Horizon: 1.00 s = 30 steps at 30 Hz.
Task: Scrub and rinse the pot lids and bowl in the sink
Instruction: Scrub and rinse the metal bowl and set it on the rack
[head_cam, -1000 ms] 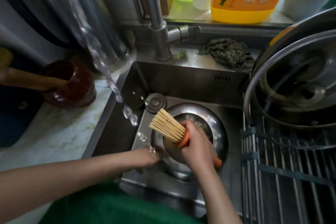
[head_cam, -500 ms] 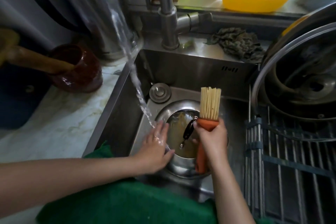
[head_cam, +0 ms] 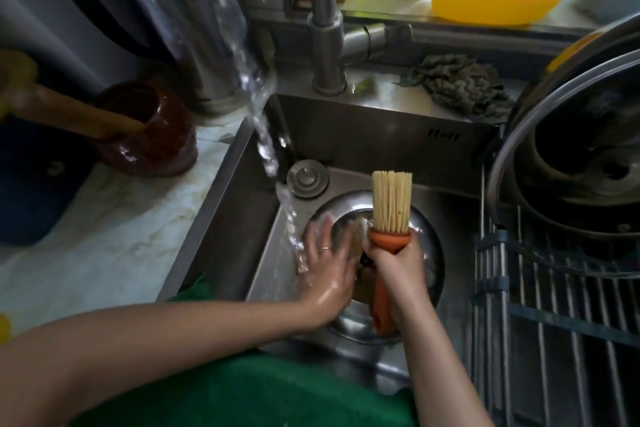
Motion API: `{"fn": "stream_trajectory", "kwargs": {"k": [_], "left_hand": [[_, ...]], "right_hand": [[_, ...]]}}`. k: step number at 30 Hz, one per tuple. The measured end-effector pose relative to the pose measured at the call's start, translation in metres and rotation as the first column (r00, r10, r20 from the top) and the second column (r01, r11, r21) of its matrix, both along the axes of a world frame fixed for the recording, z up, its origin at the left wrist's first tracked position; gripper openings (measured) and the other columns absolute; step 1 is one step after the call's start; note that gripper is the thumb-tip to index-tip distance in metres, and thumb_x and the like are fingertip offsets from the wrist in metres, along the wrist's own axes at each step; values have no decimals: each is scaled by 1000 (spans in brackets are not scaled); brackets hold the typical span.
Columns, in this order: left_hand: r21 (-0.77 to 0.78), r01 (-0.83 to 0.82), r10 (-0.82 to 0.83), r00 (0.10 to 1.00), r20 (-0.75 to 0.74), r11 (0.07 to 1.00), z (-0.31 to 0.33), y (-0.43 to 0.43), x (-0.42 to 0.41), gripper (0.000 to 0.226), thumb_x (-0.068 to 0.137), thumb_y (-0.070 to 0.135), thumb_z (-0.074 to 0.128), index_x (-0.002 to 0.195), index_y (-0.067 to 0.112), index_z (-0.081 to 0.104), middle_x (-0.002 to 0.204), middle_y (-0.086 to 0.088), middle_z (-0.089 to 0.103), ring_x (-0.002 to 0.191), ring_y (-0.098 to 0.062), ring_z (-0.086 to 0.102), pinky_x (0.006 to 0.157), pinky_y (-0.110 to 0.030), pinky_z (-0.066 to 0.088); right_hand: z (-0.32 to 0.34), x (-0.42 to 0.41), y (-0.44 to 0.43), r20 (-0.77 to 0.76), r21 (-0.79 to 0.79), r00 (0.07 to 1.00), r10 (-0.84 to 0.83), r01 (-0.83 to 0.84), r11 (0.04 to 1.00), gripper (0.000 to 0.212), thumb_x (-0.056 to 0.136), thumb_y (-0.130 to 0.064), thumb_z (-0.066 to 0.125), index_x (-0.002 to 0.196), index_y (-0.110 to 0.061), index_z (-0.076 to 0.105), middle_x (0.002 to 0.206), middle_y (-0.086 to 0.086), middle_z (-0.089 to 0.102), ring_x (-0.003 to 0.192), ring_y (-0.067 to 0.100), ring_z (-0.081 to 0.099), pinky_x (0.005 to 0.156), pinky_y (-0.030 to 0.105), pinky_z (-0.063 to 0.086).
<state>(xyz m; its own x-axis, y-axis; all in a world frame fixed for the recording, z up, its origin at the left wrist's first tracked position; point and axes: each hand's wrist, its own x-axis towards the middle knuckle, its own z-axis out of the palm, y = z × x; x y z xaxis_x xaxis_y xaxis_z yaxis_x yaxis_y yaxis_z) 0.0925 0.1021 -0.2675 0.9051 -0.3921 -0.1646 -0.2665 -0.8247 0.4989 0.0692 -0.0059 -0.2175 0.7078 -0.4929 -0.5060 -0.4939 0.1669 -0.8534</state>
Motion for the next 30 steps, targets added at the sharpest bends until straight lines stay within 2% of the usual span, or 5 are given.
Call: {"fn": "stream_trajectory", "kwargs": {"k": [8, 13, 18, 24, 30], "left_hand": [[30, -233, 235, 963, -132, 972, -7, 3, 68, 54, 100, 37, 17, 137, 9, 44, 138, -16, 49, 127, -29, 45, 98, -30, 34], [107, 351, -366, 911, 189, 930, -4, 11, 55, 52, 90, 36, 30, 141, 26, 36, 146, -6, 44, 132, -32, 43, 100, -48, 40], [1, -178, 177, 984, -35, 984, -7, 8, 71, 48, 93, 37, 33, 131, 15, 52, 129, -13, 58, 117, -32, 55, 92, -37, 46], [189, 469, -504, 830, 240, 862, -5, -3, 74, 55, 83, 37, 36, 136, 25, 48, 142, 0, 49, 133, -22, 43, 105, -52, 33], [68, -78, 81, 996, -42, 995, -12, 16, 58, 65, 91, 44, 14, 151, 19, 18, 155, -11, 26, 141, -26, 28, 114, -36, 25]], "right_hand": [[0, -2, -2, -20, 137, 1000, 0, 3, 991, 22, 81, -1, 69, 90, -19, 62, 88, 7, 67, 80, 20, 63, 70, 32, 50], [-3, 1, -3, -8, 190, 1000, 10, -8, 982, 32, 81, 0, 69, 107, -17, 64, 99, 8, 69, 92, 22, 66, 85, 39, 54], [-6, 4, -3, 0, 223, 1000, -26, 26, 974, 26, 80, -1, 71, 99, -16, 63, 92, 8, 69, 81, 21, 65, 67, 31, 53], [-8, 5, 0, 4, 295, 1000, -18, 16, 955, 35, 78, -1, 71, 109, -14, 63, 99, 11, 70, 91, 26, 68, 85, 43, 55], [-12, 10, -1, 4, 263, 999, -36, 34, 964, 34, 76, -7, 74, 107, -17, 64, 100, 11, 69, 91, 29, 67, 82, 45, 56]]}}
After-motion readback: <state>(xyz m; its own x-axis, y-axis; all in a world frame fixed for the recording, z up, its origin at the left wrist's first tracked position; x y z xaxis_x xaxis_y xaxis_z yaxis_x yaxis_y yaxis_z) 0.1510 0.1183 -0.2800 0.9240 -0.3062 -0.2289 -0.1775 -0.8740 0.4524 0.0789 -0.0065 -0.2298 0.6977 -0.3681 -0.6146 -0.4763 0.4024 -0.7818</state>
